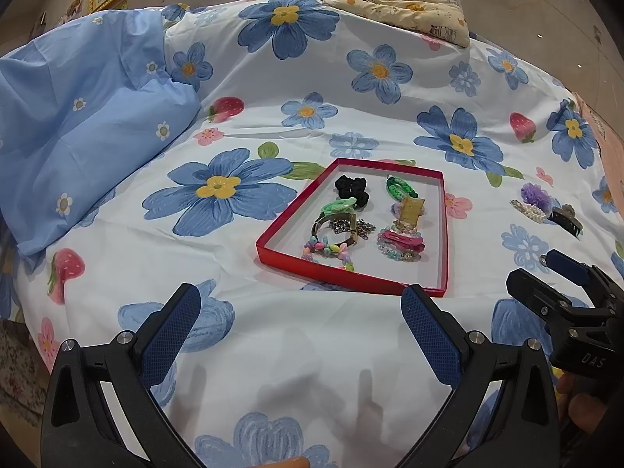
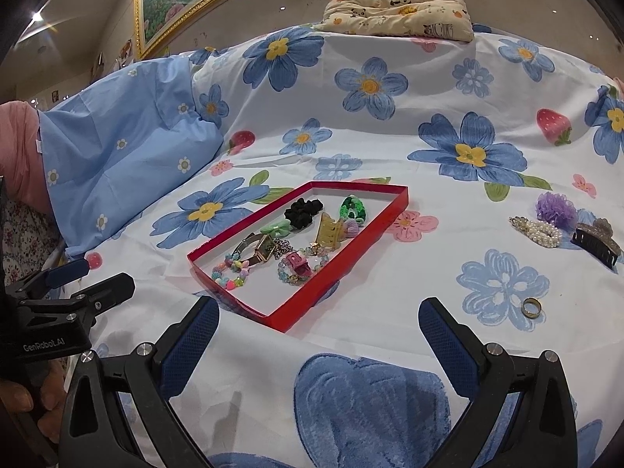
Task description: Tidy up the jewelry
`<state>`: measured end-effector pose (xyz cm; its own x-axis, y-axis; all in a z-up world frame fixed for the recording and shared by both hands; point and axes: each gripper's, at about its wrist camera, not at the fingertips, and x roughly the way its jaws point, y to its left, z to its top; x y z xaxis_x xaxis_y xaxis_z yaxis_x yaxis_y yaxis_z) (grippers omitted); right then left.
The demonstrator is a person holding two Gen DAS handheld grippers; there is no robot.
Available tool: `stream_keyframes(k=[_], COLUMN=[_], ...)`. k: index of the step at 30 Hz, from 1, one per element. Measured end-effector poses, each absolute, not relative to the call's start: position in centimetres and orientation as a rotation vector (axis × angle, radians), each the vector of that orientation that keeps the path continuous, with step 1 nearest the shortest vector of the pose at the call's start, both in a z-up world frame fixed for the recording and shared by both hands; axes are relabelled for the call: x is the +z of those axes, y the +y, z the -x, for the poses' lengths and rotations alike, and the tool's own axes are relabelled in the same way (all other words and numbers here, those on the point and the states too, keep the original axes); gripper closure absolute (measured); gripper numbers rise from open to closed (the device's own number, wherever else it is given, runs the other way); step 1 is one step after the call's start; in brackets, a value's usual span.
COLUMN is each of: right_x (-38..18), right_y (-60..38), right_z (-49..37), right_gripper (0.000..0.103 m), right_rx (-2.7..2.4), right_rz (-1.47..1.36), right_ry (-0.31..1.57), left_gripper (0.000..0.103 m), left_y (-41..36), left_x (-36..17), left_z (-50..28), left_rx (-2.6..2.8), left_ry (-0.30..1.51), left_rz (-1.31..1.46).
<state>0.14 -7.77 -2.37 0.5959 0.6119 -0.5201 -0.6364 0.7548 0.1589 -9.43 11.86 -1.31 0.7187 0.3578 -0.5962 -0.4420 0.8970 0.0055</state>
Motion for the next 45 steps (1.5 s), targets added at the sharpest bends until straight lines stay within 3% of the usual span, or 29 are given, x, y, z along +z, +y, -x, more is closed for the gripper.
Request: stream_keyframes(k=[45], right_x=[-2.24], right_y=[-7.46], right_z=[0.21], right_gripper=[0.0], right_rx=[0.73], right_rz=[0.053], right_ry=[0.59], left_gripper=[0.0], left_y=[11.95], left_x=[-1.72], left_z=[9.04], left_rx=[0.433], left_ry=[0.638], left_rz=[0.142])
